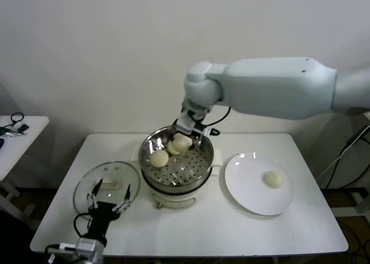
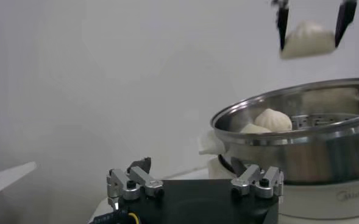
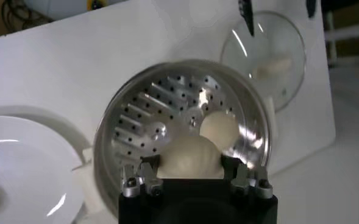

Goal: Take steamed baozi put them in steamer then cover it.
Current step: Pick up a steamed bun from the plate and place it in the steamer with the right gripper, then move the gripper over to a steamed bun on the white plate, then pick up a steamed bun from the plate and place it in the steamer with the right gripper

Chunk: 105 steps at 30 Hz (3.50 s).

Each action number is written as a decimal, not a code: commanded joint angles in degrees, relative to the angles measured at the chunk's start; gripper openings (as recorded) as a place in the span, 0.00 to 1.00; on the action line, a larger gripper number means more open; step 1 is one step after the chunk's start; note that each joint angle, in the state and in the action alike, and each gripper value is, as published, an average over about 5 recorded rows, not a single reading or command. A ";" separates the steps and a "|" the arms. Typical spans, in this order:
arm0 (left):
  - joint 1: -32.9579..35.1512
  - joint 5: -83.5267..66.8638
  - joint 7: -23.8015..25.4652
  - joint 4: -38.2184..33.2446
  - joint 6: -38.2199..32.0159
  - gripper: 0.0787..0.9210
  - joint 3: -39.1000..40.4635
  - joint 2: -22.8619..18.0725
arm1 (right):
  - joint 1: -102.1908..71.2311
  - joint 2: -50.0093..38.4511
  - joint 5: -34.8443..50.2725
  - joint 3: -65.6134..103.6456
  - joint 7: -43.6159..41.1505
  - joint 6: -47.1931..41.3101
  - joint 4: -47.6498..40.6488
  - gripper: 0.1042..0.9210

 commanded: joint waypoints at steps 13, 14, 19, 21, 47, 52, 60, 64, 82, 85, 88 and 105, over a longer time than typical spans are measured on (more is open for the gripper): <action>-0.29 -0.36 -0.10 0.89 -0.18 0.88 -0.23 -0.09 | -12.57 4.76 -12.59 -1.25 2.26 3.49 -0.83 0.71; -0.30 -0.36 -0.10 0.90 -0.18 0.88 -0.21 -0.11 | -12.80 4.83 -12.94 -1.27 2.26 3.37 -1.02 0.71; -0.25 -0.34 -0.15 0.89 -0.26 0.88 -0.07 -0.24 | -13.55 5.03 -14.60 -1.36 2.39 3.05 -2.25 0.71; -0.22 -0.33 -0.16 0.85 -0.29 0.88 -0.06 -0.27 | -13.53 4.97 -14.70 -1.43 2.62 2.86 -2.24 0.72; -0.91 -0.48 0.48 0.17 -0.49 0.88 0.29 0.45 | 4.21 -33.00 19.28 -17.24 -8.21 -11.14 -8.79 0.88; -1.10 -0.40 0.90 0.21 -0.46 0.88 0.53 0.22 | -6.63 -39.87 11.18 -9.91 -5.48 -15.13 -11.67 0.88; -0.82 0.15 1.00 0.65 -0.50 0.88 0.60 -0.10 | -27.48 -40.55 0.86 8.12 -3.25 -17.64 -18.72 0.88; -0.52 0.42 0.97 0.86 -0.59 0.88 0.40 -0.17 | -33.41 -38.36 -0.52 14.26 -2.96 -17.56 -22.41 0.88; 0.51 1.22 0.76 0.88 -0.73 0.88 0.26 -1.18 | -41.63 -29.07 -3.05 22.38 -2.74 -16.08 -32.86 0.88; 0.51 1.21 0.75 0.77 -0.69 0.88 0.15 -1.18 | -41.79 -28.48 -3.08 22.57 -2.62 -16.18 -33.09 0.88; 0.47 1.15 0.73 0.68 -0.65 0.88 0.08 -1.18 | -41.85 -28.16 -3.26 22.64 -2.41 -16.30 -33.13 0.85; 0.97 0.83 0.64 -0.12 -0.10 0.88 0.19 -0.82 | -16.28 -32.28 12.61 2.49 -3.97 -19.39 -19.98 0.70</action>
